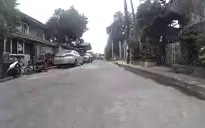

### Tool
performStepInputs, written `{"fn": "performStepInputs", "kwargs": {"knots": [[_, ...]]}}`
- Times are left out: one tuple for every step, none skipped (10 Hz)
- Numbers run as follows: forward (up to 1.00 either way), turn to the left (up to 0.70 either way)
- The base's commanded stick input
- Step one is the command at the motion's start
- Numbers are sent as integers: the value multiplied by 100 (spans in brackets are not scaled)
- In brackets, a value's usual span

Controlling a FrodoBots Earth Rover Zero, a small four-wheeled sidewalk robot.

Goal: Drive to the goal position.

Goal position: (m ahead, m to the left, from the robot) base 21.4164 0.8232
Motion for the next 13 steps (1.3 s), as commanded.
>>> {"fn": "performStepInputs", "kwargs": {"knots": [[100, 3], [100, 3], [100, 3], [100, 3], [100, 3], [100, 3], [100, 3], [100, 3], [100, 3], [100, 3], [100, 3], [100, 3], [100, 3]]}}
